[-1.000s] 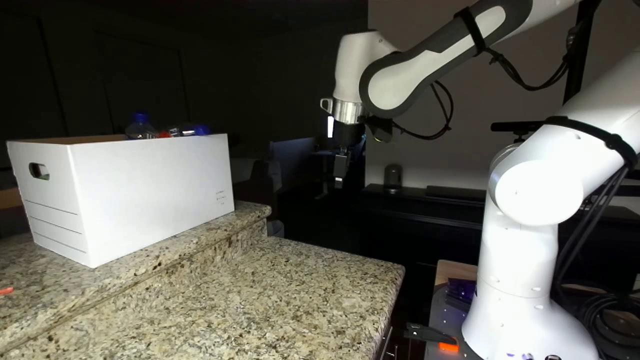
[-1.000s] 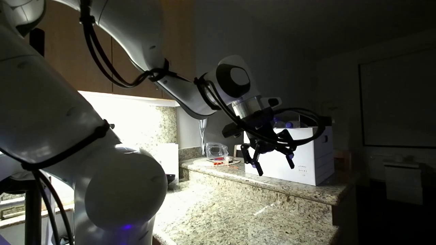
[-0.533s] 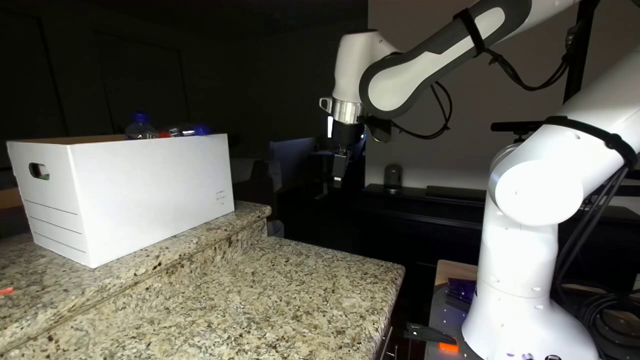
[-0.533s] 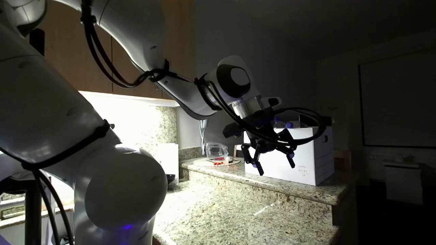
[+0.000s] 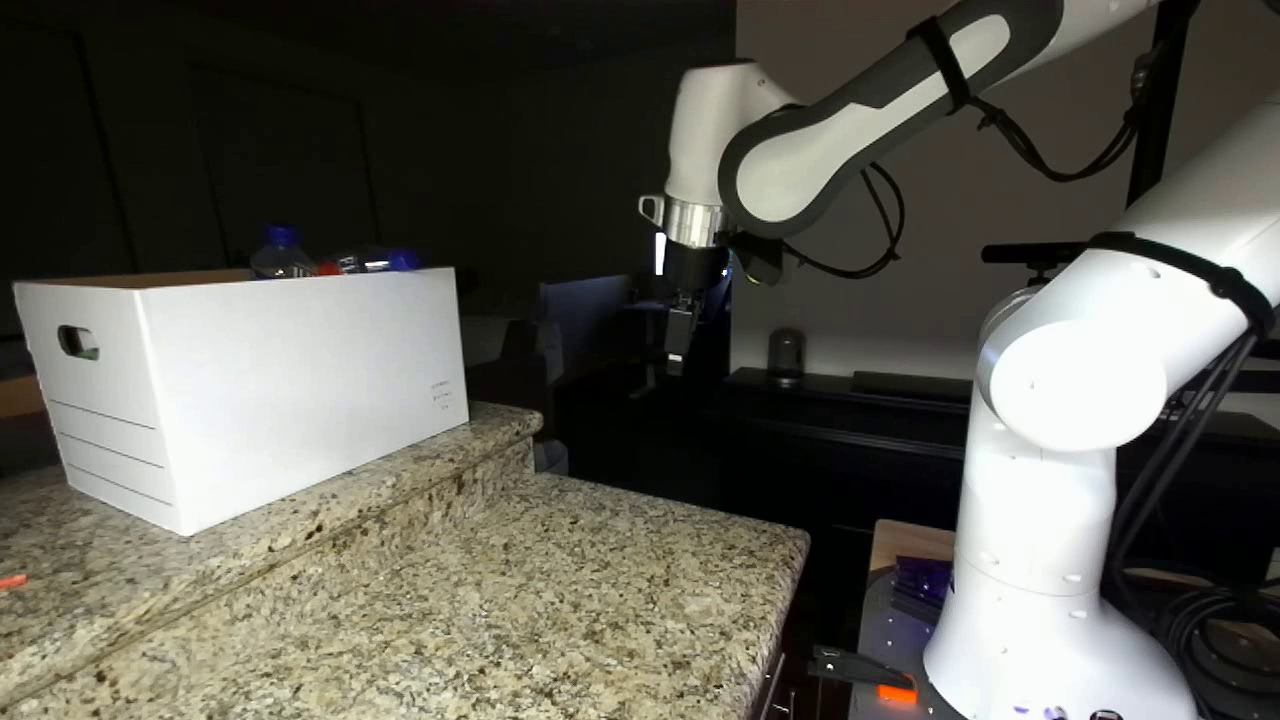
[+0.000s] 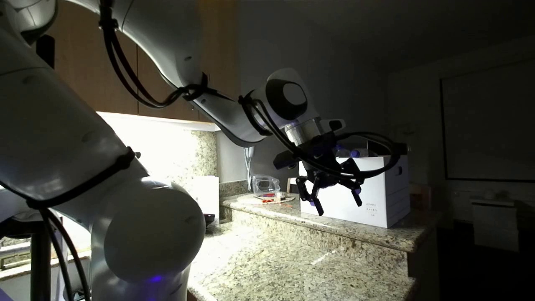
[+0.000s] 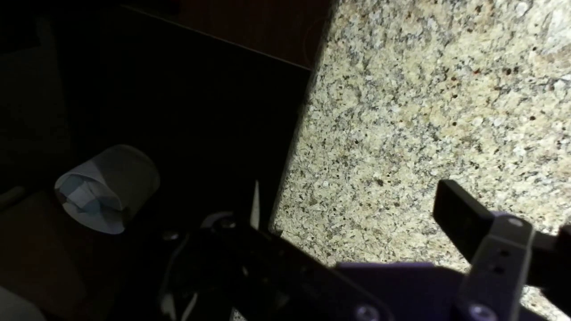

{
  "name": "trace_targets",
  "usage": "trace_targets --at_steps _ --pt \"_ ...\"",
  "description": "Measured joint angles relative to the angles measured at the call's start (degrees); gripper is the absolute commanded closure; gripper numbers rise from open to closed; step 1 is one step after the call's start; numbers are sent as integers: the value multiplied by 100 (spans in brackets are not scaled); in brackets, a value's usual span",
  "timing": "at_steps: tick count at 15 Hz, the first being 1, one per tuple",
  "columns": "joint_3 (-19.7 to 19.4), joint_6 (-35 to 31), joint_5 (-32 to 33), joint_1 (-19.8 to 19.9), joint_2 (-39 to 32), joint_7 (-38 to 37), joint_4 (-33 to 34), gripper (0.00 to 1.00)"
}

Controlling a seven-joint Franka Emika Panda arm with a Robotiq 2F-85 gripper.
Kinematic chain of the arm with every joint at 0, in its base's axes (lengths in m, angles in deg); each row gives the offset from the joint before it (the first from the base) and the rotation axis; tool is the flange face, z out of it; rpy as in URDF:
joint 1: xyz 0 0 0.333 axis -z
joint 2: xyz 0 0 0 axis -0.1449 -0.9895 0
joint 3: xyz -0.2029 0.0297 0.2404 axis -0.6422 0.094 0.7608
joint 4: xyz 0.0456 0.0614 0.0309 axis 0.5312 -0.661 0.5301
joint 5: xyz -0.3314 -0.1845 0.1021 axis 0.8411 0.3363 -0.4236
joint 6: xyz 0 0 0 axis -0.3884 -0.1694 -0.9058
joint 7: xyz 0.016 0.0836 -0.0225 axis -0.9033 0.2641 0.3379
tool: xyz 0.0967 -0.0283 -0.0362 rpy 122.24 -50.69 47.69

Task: Pick up the bottles from the box and put them on the counter

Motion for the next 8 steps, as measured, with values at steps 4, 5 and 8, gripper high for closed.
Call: trace_targets --at_steps 4,5,8 --pt "0 -3 0 0 0 0 3 0" --pt "0 -62 0 0 0 0 7 0" --pt "-8 -607 0 0 -12 0 10 0"
